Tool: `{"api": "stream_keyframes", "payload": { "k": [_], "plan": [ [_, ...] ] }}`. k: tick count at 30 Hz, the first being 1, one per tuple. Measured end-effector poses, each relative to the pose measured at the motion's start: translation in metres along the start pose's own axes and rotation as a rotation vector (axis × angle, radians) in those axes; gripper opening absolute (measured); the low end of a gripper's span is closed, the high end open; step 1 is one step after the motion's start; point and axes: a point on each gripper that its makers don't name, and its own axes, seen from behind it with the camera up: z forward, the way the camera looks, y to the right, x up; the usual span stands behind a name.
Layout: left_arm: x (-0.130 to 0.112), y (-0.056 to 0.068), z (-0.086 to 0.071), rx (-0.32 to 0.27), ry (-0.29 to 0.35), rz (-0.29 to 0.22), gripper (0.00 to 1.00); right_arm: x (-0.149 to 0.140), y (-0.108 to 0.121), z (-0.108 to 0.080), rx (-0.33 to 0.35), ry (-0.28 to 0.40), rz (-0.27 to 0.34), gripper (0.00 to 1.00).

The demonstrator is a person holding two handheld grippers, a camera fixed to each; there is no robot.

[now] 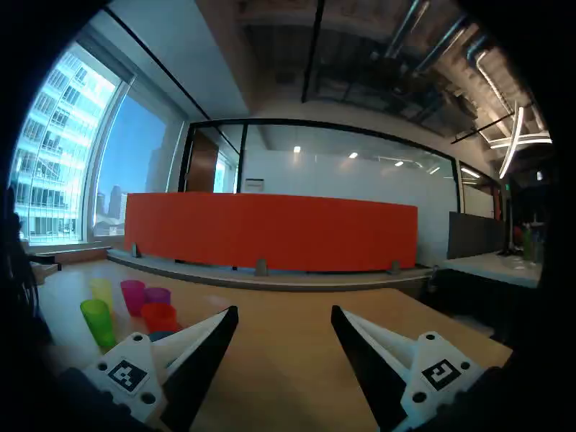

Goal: Pour water

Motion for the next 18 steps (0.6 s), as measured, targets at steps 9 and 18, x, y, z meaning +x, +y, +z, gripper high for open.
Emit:
{"api": "stream_keyframes", "payload": {
  "k": [9, 18],
  "plan": [
    [0.0, -0.001, 0.0, 0.0, 0.0, 0.0, 0.87, -0.01, -0.002, 0.007, 0.01, 0.006, 0.036, 1.0],
    [0.0, 0.0, 0.001, 0.0, 0.0, 0.0, 0.87, -0.014, -0.001, 0.013, 0.002, 0.005, 0.012, 1.0]
  ]
}}
